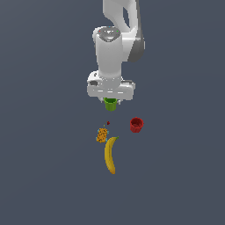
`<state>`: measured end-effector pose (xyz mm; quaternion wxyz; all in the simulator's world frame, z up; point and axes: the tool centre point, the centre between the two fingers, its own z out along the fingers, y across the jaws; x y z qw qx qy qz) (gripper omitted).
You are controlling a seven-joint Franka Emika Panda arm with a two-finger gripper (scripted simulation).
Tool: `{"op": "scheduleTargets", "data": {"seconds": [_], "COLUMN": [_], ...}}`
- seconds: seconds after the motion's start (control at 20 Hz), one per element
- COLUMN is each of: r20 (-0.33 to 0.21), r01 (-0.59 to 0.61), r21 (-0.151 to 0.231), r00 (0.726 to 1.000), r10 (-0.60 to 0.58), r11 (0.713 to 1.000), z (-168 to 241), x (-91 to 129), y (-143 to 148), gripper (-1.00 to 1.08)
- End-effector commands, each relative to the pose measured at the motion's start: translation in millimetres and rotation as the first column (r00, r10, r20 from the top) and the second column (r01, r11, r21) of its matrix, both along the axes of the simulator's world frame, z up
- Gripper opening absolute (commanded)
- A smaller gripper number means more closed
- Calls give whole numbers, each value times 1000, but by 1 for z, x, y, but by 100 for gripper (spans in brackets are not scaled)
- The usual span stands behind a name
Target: Pick up a designated object from a clutter of objects.
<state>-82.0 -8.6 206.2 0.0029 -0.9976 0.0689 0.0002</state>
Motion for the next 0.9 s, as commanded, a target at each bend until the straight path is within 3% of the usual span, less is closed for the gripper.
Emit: {"op": "scheduleTargets", "data": {"seconds": [0.0, 0.85], "r20": [0, 0], "r01": [0, 1], "r21": [0, -5], "r00": [1000, 1000], "r10": [0, -1], "r11": [1000, 1000], "z": [22, 145], "x": [11, 80], "y": [-14, -93], "gripper": [-100, -100]}}
